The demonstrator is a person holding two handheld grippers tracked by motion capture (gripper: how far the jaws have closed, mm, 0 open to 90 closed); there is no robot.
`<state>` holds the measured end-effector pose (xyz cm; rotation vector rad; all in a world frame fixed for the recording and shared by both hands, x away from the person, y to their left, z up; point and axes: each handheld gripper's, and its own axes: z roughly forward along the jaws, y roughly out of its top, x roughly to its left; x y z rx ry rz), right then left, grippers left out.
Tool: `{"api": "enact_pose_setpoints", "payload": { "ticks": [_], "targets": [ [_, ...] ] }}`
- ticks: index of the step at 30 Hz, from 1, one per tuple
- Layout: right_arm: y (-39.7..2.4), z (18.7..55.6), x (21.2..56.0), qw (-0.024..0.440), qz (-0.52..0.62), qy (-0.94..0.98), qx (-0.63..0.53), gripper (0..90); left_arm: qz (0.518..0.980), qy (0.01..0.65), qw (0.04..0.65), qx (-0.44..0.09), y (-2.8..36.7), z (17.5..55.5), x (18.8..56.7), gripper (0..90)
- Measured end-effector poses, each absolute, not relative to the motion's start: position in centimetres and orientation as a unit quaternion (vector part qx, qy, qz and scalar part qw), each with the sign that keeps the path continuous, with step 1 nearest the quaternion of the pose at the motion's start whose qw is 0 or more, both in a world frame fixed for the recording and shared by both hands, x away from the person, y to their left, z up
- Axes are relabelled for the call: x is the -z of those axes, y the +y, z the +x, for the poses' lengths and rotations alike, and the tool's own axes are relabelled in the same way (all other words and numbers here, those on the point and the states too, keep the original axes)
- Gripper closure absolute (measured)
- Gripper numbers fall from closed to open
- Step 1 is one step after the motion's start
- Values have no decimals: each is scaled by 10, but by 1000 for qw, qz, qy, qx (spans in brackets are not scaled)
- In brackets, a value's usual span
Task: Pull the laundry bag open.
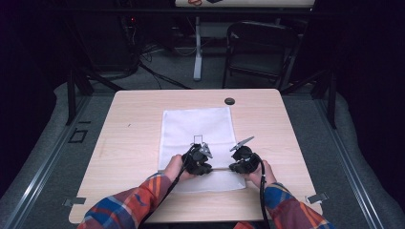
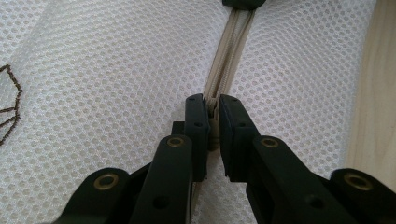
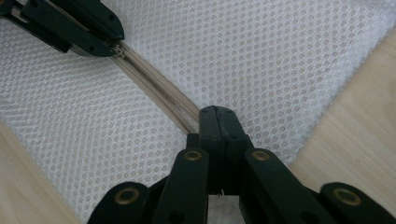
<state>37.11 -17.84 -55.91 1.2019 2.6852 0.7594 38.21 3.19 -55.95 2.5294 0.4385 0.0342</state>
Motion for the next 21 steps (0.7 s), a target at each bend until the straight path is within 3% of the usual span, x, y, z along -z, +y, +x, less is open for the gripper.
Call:
{"api": "enact_pose_setpoints", "payload": {
  "ticks": [17, 18, 21],
  "targets": [
    [-176, 370, 559, 51, 389, 886, -246, 900, 948, 160, 276, -14, 23, 380, 552, 828],
    [-176, 370, 559, 51, 391, 886, -244, 900, 947, 162, 276, -11, 22, 379, 553, 889],
    [-176, 370, 558, 50, 391, 886, -244, 900, 950, 163, 268, -8, 21, 380, 555, 853]
  ]
}}
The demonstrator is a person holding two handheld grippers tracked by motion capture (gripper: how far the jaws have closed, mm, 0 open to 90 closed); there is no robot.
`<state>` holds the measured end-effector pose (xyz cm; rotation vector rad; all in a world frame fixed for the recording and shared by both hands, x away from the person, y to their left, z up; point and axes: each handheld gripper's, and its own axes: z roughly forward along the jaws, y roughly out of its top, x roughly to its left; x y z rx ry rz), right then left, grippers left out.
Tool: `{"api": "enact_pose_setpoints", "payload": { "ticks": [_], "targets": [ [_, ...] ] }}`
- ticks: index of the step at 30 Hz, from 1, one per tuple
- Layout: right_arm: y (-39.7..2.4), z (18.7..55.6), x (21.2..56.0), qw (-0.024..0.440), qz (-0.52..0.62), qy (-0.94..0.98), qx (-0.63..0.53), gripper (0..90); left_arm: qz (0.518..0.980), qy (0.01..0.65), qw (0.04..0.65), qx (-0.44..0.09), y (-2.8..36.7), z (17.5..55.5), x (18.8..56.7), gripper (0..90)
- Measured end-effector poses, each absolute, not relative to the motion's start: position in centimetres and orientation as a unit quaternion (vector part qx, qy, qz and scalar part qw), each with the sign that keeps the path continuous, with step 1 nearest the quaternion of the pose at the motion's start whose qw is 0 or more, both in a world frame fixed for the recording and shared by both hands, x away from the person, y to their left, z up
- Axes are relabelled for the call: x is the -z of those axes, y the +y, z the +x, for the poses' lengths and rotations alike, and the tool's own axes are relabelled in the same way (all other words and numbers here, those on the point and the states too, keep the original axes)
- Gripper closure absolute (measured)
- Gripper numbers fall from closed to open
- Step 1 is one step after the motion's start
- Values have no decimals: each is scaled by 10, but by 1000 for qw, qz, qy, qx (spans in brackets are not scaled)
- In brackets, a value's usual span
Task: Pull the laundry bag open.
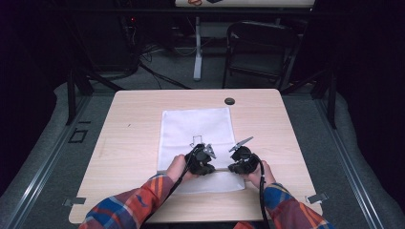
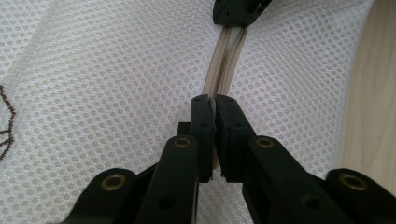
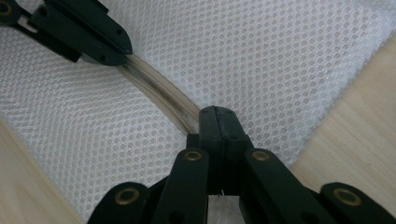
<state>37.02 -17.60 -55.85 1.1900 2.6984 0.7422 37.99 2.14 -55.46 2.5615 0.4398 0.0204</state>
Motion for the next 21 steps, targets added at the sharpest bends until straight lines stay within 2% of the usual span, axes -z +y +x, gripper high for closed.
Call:
{"api": "enact_pose_setpoints", "payload": {
  "ticks": [5, 15, 21],
  "targets": [
    [-176, 370, 558, 50, 391, 886, -244, 900, 950, 169, 264, 8, 25, 381, 556, 766],
    [-175, 370, 558, 52, 388, 888, -243, 900, 957, 152, 247, -2, 28, 376, 556, 821],
    [-176, 369, 560, 51, 396, 882, -252, 900, 957, 163, 241, -15, 30, 377, 555, 826]
  ]
}}
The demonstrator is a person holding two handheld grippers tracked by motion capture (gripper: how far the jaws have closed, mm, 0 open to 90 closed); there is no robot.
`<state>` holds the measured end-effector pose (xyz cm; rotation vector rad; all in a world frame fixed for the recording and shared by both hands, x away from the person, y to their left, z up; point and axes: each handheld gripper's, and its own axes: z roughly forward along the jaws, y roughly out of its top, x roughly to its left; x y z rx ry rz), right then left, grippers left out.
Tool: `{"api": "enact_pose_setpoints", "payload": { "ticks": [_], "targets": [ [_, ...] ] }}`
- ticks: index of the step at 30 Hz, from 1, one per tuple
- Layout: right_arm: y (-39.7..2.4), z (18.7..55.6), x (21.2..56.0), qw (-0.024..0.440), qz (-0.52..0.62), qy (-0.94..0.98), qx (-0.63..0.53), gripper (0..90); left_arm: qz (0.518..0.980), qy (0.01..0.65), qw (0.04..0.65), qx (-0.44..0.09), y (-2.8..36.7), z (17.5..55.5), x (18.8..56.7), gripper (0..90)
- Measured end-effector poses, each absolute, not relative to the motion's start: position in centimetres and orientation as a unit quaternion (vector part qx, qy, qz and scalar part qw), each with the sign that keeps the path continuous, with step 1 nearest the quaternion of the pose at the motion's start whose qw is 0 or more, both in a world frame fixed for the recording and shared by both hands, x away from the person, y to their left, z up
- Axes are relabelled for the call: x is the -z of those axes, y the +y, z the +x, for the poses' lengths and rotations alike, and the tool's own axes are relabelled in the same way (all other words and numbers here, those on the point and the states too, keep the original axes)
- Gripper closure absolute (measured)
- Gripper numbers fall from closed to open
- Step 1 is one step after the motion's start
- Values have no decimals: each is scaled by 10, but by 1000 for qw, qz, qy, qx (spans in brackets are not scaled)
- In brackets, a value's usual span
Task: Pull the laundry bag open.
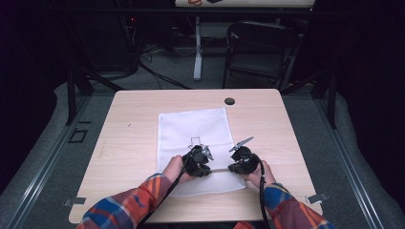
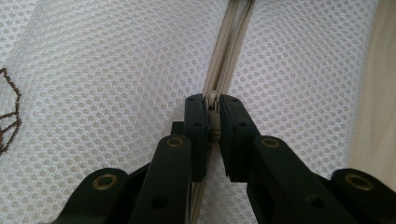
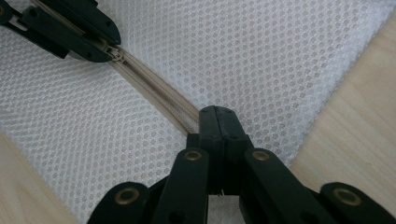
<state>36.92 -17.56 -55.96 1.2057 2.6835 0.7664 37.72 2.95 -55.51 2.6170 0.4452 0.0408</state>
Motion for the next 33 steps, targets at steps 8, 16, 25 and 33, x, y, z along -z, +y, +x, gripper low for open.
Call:
{"api": "enact_pose_setpoints", "payload": {
  "ticks": [8, 16, 25, 33],
  "targets": [
    [-173, 368, 558, 53, 398, 885, -236, 900, 959, 155, 235, -24, 32, 376, 555, 826],
    [-172, 367, 557, 49, 398, 887, -228, 900, 959, 154, 235, -23, 30, 375, 556, 789],
    [-170, 365, 559, 56, 408, 879, -240, 900, 958, 147, 245, -40, 31, 372, 557, 824],
    [-170, 365, 555, 48, 396, 890, -220, 900, 961, 141, 232, -55, 31, 371, 554, 826]
  ]
}}
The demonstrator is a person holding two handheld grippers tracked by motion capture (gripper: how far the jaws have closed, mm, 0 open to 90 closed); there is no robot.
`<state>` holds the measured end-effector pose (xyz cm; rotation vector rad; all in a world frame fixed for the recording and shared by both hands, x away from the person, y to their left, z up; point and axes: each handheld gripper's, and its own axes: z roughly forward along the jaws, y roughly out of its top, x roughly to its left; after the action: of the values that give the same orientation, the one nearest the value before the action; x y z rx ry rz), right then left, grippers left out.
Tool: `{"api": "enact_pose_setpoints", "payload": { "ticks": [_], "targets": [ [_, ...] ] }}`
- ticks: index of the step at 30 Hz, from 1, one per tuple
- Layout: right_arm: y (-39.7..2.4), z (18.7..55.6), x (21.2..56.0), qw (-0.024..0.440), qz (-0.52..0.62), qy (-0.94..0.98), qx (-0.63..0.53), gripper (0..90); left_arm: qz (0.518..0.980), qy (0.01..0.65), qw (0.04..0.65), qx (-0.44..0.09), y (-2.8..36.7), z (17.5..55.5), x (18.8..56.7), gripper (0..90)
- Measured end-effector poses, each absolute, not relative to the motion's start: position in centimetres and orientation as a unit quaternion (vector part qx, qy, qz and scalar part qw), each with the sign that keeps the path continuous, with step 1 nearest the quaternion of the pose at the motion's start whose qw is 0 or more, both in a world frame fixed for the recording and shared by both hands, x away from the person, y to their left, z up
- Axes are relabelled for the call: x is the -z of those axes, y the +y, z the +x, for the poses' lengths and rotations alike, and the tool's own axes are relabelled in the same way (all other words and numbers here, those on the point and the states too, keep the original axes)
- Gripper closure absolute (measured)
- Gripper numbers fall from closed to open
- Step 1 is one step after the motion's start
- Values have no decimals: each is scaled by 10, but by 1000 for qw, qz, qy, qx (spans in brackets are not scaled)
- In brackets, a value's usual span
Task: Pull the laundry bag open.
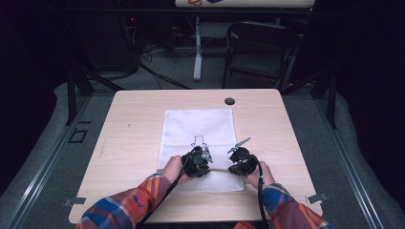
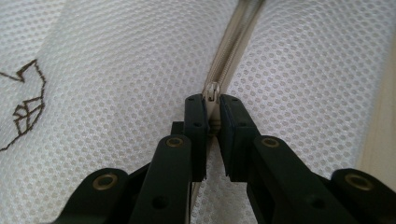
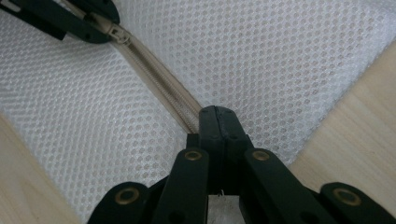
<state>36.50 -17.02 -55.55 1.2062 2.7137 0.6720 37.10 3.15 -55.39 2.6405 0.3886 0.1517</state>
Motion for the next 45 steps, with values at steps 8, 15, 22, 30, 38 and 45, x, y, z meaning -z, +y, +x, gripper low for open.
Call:
{"api": "enact_pose_setpoints", "payload": {
  "ticks": [8, 15, 22, 30, 38, 45],
  "targets": [
    [-175, 366, 555, 44, 401, 889, -218, 900, 957, 169, 234, -40, 53, 380, 552, 825],
    [-176, 367, 556, 42, 394, 891, -222, 900, 953, 185, 237, -26, 67, 382, 552, 824],
    [-176, 368, 555, 60, 382, 897, -215, 900, 947, 210, 242, -15, 89, 381, 551, 824],
    [-176, 370, 555, 65, 378, 899, -212, 900, 944, 221, 244, -8, 103, 377, 551, 823],
    [-178, 372, 555, 69, 380, 897, -214, 900, 937, 239, 256, -3, 118, 377, 550, 823],
    [-178, 372, 555, 66, 379, 898, -215, 900, 931, 253, 263, -4, 129, 375, 548, 823]
  ]
}}
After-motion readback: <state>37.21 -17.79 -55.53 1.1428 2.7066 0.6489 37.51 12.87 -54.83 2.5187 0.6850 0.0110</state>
